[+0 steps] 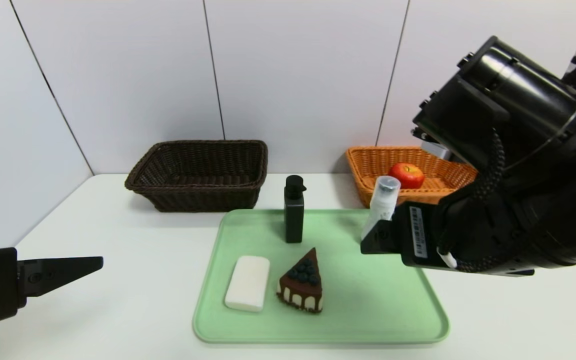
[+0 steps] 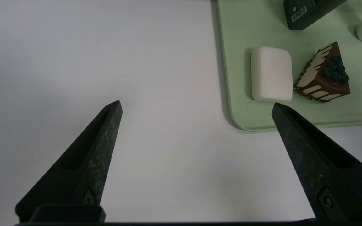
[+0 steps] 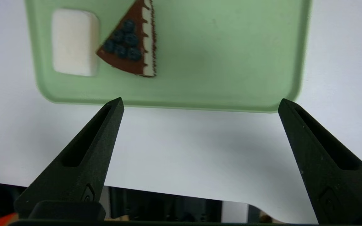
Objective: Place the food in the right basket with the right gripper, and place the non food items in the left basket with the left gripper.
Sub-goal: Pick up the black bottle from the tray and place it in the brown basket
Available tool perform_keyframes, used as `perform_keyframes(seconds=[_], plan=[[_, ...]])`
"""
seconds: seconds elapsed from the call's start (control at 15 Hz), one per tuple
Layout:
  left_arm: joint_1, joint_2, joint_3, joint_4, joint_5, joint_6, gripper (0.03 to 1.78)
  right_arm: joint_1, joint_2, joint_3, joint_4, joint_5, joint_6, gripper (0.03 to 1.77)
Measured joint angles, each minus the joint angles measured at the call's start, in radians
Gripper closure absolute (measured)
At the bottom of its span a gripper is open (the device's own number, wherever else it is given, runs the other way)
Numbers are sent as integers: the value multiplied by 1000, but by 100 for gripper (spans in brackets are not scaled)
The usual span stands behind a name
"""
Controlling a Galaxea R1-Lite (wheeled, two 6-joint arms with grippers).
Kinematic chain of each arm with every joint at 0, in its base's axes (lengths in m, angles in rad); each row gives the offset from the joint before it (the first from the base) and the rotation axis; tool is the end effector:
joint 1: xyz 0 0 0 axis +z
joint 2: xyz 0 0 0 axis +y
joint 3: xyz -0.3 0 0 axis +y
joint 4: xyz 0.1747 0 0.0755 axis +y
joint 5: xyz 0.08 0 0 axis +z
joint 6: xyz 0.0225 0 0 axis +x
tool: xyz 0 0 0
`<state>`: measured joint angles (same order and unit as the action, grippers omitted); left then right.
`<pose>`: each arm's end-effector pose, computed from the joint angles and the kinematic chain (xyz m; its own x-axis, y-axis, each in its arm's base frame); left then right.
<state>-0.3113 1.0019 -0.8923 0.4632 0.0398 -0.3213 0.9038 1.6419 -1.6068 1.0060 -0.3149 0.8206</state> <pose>0.1016 -0.0317 0.2531 0.8115 -0.2193 -0.5416 0.0973 0.9646 -0.2449 0.1600 0.1919 0.2811 0.5405 0.1859 -0.8205 -0.0528 0.9809 0.1874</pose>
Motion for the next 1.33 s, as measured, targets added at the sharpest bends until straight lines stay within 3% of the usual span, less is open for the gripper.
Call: perform_keyframes(seconds=[0.13,0.4,0.47,0.67,0.8,0.93,1.07,1.33], plan=[[0,3,17,-27,0,4,12,2,-53,106,-55,-11,-68,10],[0,8,39,-52,-1,4,12,-3,-127,313,-341,-68,-219,10],[0,10,39,-52,-2,1,12,-3,-136,325,-372,-64,-224,10],[-20,29,25,-66,-2,-41,12,-2,-147,338,-374,-54,-220,10],[-90,50,19,-108,10,-95,12,-2,-153,356,-374,-66,-220,10],[-180,78,19,-146,60,-118,12,-9,-166,391,-380,-99,-236,10],[-253,120,23,-204,134,-114,12,-34,-197,444,-390,-126,-276,10],[-301,192,24,-243,174,-51,12,-106,-314,610,-496,-125,-426,10]])
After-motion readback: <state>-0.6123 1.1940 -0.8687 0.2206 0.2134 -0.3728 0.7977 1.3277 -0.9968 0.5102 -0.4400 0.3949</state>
